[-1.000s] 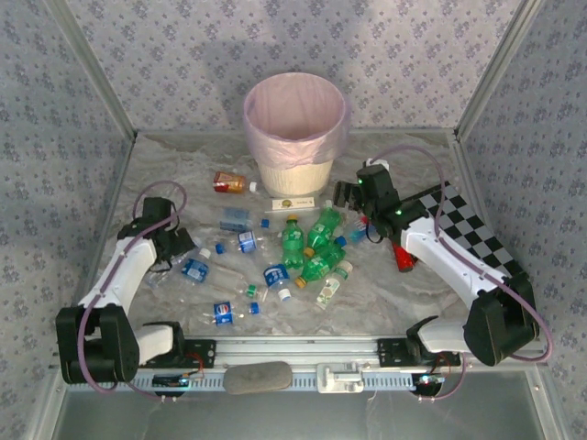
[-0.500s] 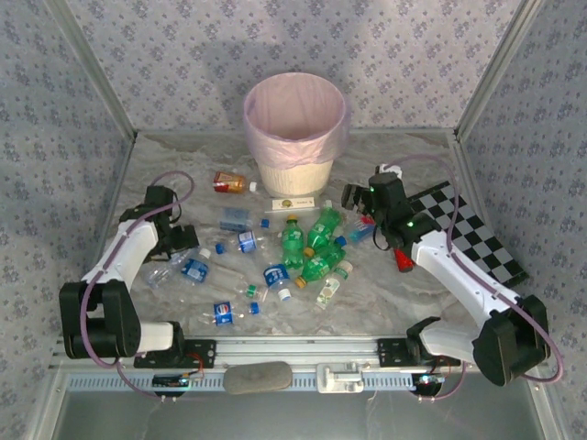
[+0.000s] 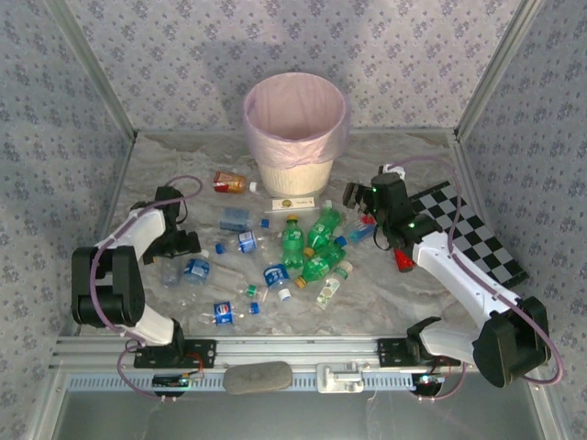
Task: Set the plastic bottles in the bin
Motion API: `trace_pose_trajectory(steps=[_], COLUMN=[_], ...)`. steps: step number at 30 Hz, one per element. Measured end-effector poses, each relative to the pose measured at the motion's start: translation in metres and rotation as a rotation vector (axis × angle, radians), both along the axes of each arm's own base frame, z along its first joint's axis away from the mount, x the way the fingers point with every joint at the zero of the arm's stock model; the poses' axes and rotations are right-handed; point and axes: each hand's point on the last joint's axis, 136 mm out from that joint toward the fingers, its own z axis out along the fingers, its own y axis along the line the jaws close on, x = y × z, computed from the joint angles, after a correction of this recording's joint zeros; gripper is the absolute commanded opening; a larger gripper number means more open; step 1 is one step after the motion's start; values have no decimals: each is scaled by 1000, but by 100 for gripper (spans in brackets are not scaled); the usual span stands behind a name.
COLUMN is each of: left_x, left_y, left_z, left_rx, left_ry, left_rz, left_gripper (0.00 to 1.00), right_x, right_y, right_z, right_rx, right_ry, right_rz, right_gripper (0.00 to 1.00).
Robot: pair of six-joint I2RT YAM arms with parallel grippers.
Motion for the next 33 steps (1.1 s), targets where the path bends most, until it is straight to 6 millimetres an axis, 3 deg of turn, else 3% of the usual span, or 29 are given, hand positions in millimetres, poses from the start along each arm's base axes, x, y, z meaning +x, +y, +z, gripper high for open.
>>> trace_pose_trajectory(steps=[7,15,20,24,28,33], left_x=[19,19,21,21,25,36], left_y=[2,2,3,5,6,7], left_z=[-6,-16,-16,-13,-4,40], left_rx=[13,15,20,27,29,34], left_ry=[-2,26,22,14,-25,-181], left_rz=[0,-7,-13,-16,-13,-9], left_gripper=[85,63,42,37,37,37], right_x=[2,-1,0,1,0,-1], right_y=[0,-5,-10,-15,-20,-29], right_z=[2,-3,-5,-8,-15,-27], right_rx=[9,8,8,14,19,38], right_ry=[-9,-1,4,8,24,54], right_rz=[2,-7,-19,-37,-55,-74], right_gripper=[99,99,99,99,99,99])
